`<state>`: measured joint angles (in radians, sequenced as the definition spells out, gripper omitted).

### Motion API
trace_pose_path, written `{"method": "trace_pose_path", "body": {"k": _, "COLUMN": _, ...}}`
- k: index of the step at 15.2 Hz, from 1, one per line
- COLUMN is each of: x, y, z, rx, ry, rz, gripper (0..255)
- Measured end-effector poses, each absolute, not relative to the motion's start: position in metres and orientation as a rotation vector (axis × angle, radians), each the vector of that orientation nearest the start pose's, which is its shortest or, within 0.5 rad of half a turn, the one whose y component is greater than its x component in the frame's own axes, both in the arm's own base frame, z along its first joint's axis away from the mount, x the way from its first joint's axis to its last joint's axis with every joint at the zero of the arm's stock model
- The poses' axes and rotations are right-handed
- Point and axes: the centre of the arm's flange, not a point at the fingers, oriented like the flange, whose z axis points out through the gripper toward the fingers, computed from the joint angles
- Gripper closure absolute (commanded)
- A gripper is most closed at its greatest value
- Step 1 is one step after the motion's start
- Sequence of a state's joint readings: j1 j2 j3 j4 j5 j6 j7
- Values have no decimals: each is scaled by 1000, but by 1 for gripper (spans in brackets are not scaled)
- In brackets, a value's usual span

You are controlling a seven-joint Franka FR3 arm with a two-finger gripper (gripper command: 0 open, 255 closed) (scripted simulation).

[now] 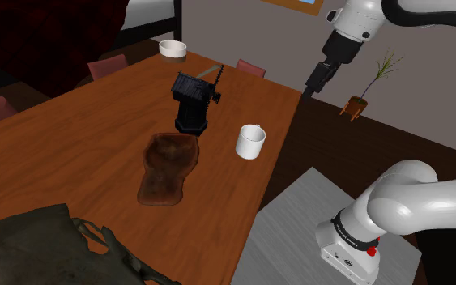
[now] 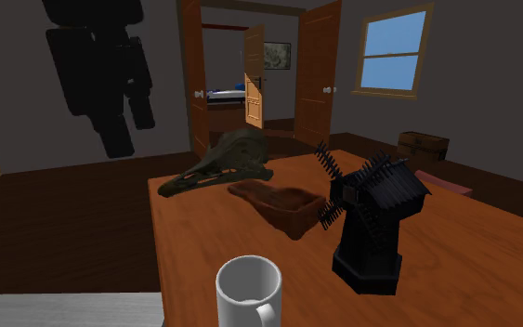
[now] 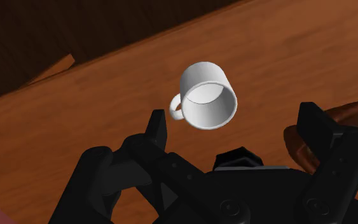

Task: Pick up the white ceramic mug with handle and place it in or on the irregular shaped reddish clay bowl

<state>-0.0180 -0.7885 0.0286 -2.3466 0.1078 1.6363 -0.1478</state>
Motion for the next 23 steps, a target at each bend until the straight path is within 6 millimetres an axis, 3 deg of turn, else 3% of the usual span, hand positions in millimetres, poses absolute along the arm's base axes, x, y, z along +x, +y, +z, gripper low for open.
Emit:
{"method": "trace_pose_path", "body": {"k": 4, "x": 325, "y": 25, "z": 581, "rx": -3057, "ry": -241, "rz": -132, "gripper": 0}}
{"method": "trace_pose_path", "body": {"k": 20, "x": 408, "y": 103, "z": 400, "rx": -3118, "ry": -358, "rz": -174, "gripper": 0}}
{"method": "trace_pose_path", "body": {"k": 23, "x": 414, "y": 107, "z": 381, "rx": -3121, "ry": -366, "rz": -180, "gripper": 0}}
